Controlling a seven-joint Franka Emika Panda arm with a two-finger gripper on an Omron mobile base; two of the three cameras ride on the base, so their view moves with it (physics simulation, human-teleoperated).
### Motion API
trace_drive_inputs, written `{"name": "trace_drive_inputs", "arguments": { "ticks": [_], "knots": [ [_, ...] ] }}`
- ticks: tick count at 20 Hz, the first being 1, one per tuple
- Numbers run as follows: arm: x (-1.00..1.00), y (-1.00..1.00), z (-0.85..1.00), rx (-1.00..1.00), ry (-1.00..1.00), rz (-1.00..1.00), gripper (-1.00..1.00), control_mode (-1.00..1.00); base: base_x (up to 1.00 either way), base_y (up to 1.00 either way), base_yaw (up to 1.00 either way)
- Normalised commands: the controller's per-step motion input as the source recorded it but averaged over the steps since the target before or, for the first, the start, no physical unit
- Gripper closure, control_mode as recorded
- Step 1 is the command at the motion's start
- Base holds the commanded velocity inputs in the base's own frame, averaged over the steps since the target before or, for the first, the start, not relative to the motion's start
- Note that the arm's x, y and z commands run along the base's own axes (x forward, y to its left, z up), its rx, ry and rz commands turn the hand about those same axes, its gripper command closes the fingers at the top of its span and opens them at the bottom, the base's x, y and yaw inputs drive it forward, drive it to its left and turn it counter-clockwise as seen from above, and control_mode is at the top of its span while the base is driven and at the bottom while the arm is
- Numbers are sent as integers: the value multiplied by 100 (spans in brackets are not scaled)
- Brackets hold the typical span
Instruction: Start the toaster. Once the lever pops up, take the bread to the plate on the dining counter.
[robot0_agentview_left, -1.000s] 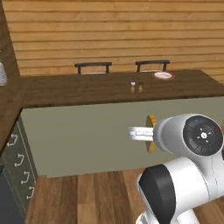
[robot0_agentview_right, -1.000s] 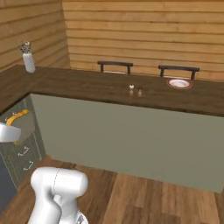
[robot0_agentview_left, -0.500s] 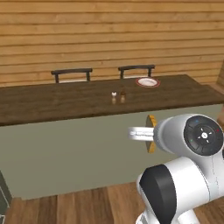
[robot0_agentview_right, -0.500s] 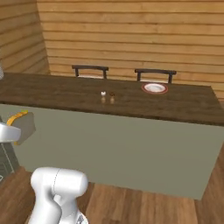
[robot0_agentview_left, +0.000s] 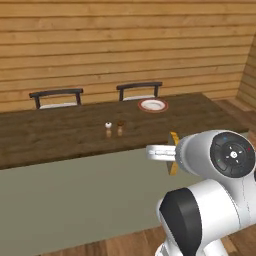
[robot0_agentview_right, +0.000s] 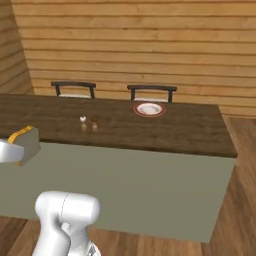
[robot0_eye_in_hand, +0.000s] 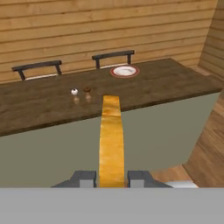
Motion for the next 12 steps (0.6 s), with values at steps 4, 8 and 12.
{"name": "trace_drive_inputs", "arguments": {
  "ticks": [4,8,12],
  "knots": [
    [0,0,0,0,0,0,100,100,65,-45,-13],
    [0,0,0,0,0,0,100,100,59,-39,-10],
    [0,0,0,0,0,0,100,100,53,-33,-7]
  ]
}}
